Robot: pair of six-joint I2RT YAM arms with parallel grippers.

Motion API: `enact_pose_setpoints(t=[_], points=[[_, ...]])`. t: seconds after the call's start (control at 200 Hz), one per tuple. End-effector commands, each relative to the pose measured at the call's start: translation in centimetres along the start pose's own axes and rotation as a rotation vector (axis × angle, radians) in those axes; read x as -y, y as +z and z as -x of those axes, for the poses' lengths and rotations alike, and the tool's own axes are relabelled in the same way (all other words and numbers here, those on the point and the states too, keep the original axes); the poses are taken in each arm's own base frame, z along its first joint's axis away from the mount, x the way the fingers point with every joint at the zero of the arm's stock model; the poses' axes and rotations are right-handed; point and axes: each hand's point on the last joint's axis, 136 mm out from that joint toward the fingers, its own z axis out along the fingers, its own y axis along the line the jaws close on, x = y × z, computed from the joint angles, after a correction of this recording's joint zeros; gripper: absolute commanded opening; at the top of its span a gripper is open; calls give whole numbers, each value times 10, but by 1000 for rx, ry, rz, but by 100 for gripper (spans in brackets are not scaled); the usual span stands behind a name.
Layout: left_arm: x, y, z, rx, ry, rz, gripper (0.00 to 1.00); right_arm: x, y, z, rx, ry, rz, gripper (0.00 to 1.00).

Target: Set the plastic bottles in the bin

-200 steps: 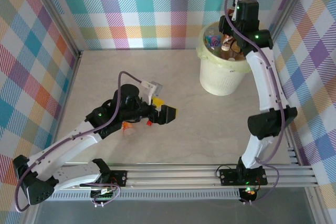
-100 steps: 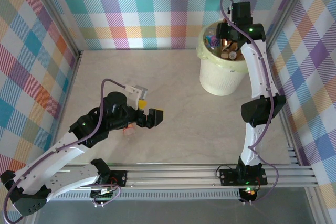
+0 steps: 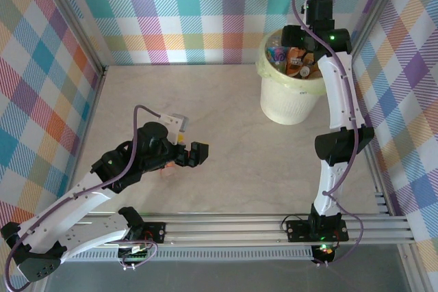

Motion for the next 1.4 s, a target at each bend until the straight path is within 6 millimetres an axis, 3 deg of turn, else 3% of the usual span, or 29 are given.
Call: enact_pose_setpoints(t=[0.0,0.2,0.395,0.61,0.795,1.0,1.14,1.395], points=[[-4,-3,7,7,-26,39,100,-2,-36,12,47,3,46,85],[-26,6,8,-19,-97,122,100,-15,-60,0,68,-28,106,87],[-67,17,-4,-79,-231,255,98,-33,-89,-23,73,-41,209,86],[-115,24,-29,-147,-479,363,100,-81,-137,-77,40,-96,445,93],[-147,33,-42,-172,-624,425,100,-121,-175,-138,-17,-65,725,94],[-179,56,-47,-216,-714,453,100,-128,-196,-192,-71,-17,875,100],[-203,68,-58,-263,-733,532,100,-124,-195,-223,-132,-3,884,100],[-233,93,-64,-286,-768,582,96,-117,-194,-242,-160,16,862,100]])
